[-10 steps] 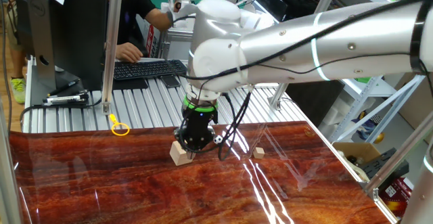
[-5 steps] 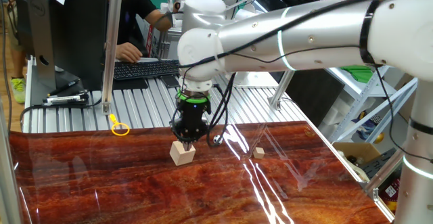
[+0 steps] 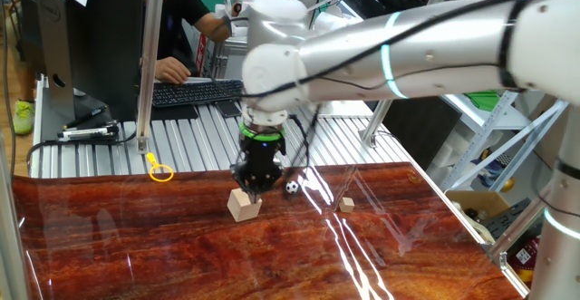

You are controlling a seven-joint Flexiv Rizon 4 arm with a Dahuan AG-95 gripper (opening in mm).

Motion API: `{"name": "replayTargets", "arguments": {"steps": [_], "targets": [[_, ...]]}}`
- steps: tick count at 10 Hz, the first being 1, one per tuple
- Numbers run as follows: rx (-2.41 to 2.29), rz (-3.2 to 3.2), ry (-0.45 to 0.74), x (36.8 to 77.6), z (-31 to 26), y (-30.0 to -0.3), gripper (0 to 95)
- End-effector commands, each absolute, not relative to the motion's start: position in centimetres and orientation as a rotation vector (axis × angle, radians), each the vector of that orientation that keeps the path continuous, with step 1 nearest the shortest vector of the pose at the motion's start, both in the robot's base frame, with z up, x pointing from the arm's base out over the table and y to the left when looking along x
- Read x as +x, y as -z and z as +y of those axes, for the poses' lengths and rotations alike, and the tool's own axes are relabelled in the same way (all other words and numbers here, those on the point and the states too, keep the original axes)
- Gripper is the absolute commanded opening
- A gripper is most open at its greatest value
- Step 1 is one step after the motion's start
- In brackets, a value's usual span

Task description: Attach the bubble ring to the ball

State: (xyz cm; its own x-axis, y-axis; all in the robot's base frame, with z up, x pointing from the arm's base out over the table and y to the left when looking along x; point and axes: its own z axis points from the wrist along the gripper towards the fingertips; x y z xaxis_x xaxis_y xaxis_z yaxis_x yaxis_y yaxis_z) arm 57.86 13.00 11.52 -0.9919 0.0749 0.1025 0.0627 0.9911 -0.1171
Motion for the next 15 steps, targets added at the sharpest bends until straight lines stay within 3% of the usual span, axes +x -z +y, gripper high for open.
{"name": "replayTargets", "arguments": {"steps": [1, 11, 15], "targets": [[-0.059, -3.066, -0.131, 57.36, 12.78, -11.7, 0.0], [0.156, -3.136, -0.201, 57.36, 12.78, -11.7, 0.0], [0.122, -3.154, -0.143, 57.36, 12.78, -11.7, 0.0]]}}
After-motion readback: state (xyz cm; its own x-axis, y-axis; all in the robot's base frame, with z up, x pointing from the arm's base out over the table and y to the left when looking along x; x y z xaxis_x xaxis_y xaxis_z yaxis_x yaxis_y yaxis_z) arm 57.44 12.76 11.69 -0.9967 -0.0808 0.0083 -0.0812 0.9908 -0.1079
